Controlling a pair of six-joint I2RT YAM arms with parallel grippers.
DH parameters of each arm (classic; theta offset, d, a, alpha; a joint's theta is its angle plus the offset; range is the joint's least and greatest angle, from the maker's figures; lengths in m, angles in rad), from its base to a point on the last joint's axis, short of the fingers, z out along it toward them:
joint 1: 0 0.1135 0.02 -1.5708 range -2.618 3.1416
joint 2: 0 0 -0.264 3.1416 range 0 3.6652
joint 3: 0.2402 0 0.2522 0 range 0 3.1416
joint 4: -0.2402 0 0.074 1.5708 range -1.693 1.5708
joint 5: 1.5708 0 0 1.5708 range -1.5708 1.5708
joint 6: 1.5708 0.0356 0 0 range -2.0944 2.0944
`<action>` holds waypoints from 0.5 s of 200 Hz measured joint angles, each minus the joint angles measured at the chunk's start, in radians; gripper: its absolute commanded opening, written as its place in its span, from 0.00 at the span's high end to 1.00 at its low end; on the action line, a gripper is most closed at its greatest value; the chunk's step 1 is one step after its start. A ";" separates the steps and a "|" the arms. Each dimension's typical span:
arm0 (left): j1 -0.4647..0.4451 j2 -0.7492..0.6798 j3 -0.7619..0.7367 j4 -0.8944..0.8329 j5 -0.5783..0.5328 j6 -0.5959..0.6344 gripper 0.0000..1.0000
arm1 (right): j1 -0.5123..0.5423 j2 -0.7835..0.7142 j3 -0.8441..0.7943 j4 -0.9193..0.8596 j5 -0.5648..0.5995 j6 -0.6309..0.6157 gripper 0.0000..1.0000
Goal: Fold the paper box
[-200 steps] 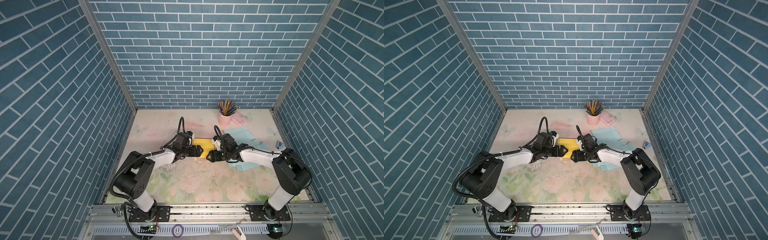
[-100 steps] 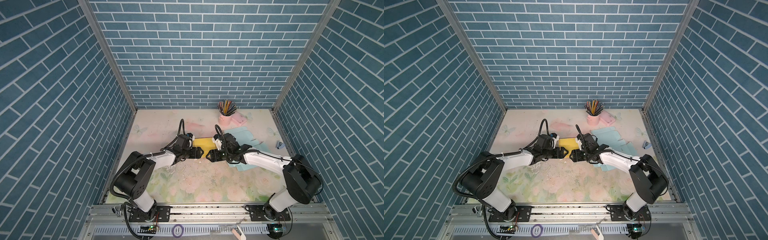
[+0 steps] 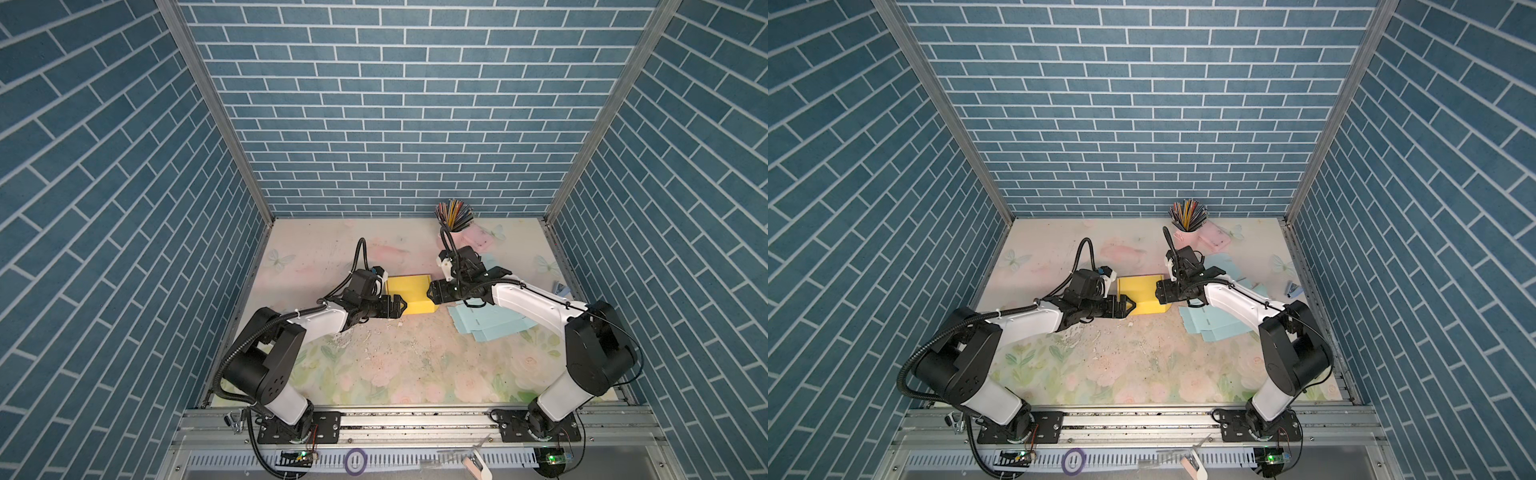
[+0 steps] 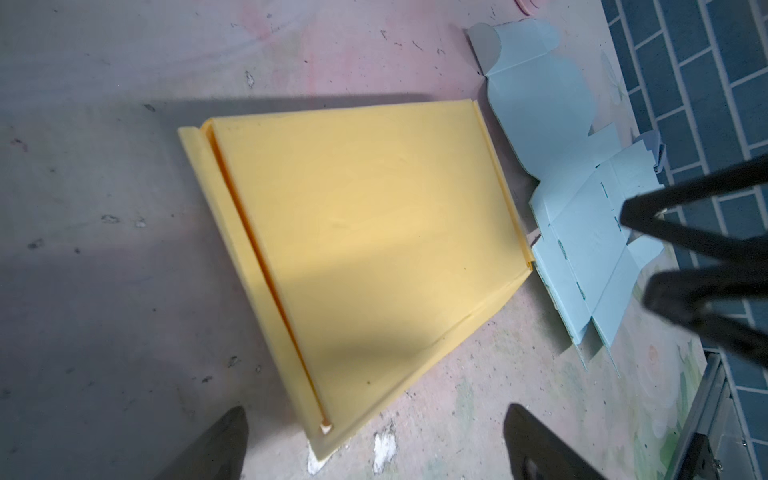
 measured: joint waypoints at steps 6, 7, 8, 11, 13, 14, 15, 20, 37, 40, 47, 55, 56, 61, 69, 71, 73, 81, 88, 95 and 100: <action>0.008 0.002 0.002 0.000 0.009 0.001 0.01 | 0.000 0.001 -0.022 0.000 -0.010 0.001 0.20; 0.009 0.002 0.003 0.000 0.009 0.002 0.01 | 0.000 0.002 -0.026 0.000 -0.011 0.001 0.20; 0.010 0.002 0.003 0.000 0.009 0.002 0.01 | 0.000 0.002 -0.028 0.000 -0.012 0.001 0.20; 0.013 0.003 0.006 0.000 0.012 0.002 0.01 | 0.000 0.003 -0.036 0.000 -0.017 0.001 0.20; 0.015 0.005 0.008 -0.001 0.015 0.003 0.01 | 0.000 0.004 -0.041 0.000 -0.021 0.002 0.20; 0.015 0.005 0.009 -0.001 0.016 0.003 0.01 | 0.000 0.005 -0.044 0.000 -0.023 0.002 0.20; 0.017 0.006 0.011 -0.001 0.016 0.003 0.01 | 0.000 0.005 -0.045 0.000 -0.023 0.002 0.20; 0.021 0.010 0.016 -0.001 0.020 0.004 0.01 | 0.000 0.010 -0.051 -0.001 -0.031 0.005 0.19; 0.026 0.021 0.039 0.001 0.035 0.006 0.02 | 0.000 0.028 -0.044 0.004 -0.038 0.006 0.20; 0.026 0.023 0.041 0.001 0.036 0.006 0.03 | 0.000 0.031 -0.040 0.001 -0.039 0.005 0.20; 0.026 0.023 0.044 0.002 0.039 0.006 0.03 | 0.000 0.038 -0.020 -0.009 -0.035 0.003 0.22; 0.026 0.023 0.045 0.004 0.043 0.006 0.03 | 0.000 0.048 0.013 -0.020 -0.031 -0.002 0.24; 0.026 0.023 0.045 0.004 0.043 0.006 0.03 | 0.000 0.051 0.019 -0.021 -0.029 -0.003 0.24; 0.026 0.023 0.045 0.005 0.045 0.006 0.03 | -0.002 0.059 0.043 -0.027 -0.024 -0.011 0.25; 0.026 0.023 0.043 0.006 0.046 0.005 0.04 | -0.005 0.079 0.097 -0.036 -0.016 -0.023 0.26; 0.026 0.023 0.043 0.006 0.046 0.005 0.04 | -0.006 0.084 0.107 -0.037 -0.014 -0.025 0.26; 0.026 0.023 0.042 0.008 0.047 0.004 0.04 | -0.007 0.090 0.121 -0.041 -0.013 -0.031 0.26; 0.026 0.023 0.038 0.012 0.047 0.003 0.05 | -0.014 0.119 0.182 -0.048 -0.004 -0.048 0.26; 0.026 0.023 0.034 0.016 0.048 0.002 0.05 | -0.020 0.148 0.233 -0.057 0.002 -0.063 0.27; 0.026 0.023 0.027 0.020 0.050 0.001 0.06 | -0.026 0.181 0.286 -0.070 0.010 -0.080 0.27; 0.026 0.023 0.023 0.024 0.051 -0.001 0.07 | -0.030 0.208 0.323 -0.077 0.014 -0.091 0.27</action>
